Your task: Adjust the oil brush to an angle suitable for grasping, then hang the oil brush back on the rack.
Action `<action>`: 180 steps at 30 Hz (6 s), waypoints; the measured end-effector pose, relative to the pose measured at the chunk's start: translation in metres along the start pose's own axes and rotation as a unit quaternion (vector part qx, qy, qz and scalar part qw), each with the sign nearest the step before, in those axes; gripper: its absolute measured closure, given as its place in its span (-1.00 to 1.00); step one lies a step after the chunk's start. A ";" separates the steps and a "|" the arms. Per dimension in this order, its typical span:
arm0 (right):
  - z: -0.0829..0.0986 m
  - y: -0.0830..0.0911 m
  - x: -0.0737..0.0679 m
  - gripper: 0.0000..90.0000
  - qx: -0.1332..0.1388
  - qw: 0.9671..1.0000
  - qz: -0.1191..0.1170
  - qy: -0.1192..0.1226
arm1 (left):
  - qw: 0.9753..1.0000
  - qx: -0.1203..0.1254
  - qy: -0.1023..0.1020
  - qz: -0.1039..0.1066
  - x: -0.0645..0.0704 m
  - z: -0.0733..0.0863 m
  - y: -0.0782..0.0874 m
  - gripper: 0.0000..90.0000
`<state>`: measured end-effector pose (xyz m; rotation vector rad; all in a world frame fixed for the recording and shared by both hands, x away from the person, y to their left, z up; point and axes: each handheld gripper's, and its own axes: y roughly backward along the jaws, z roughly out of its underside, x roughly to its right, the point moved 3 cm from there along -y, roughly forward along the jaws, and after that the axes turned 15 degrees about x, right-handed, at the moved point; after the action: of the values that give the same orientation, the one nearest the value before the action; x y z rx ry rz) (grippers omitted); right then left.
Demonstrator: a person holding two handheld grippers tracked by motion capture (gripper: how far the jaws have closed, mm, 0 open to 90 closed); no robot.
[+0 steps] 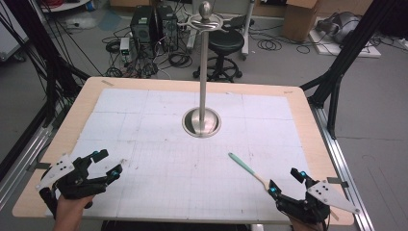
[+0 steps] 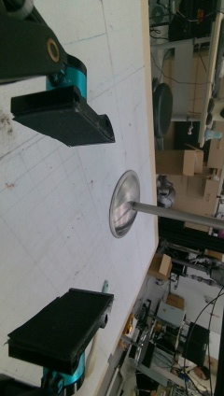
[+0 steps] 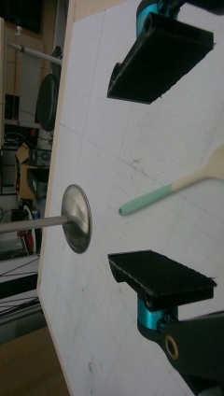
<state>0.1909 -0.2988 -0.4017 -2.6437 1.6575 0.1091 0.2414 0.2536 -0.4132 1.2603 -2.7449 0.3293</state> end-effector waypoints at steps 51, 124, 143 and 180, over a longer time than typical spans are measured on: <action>0.005 -0.031 -0.011 -0.42 -0.035 0.998 -0.037 0.025 | 1.000 -0.008 0.002 -0.001 -0.002 0.004 0.003 -0.54; 0.026 -0.080 -0.005 0.84 -0.156 0.971 -0.182 -0.021 | 0.997 -0.027 0.026 0.069 0.014 0.006 -0.011 -0.50; 0.002 -0.095 -0.062 0.84 -0.118 0.941 -0.316 -0.011 | 0.980 -0.047 0.051 0.186 0.037 -0.002 -0.030 -0.34; -0.011 -0.105 -0.118 0.83 -0.109 0.868 -0.482 -0.045 | 0.930 -0.056 0.063 0.357 0.094 -0.003 -0.076 0.21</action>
<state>0.2342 -0.1477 -0.3849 -3.1994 0.1553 0.3924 0.2381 0.1372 -0.3817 0.1609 -2.9452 0.2802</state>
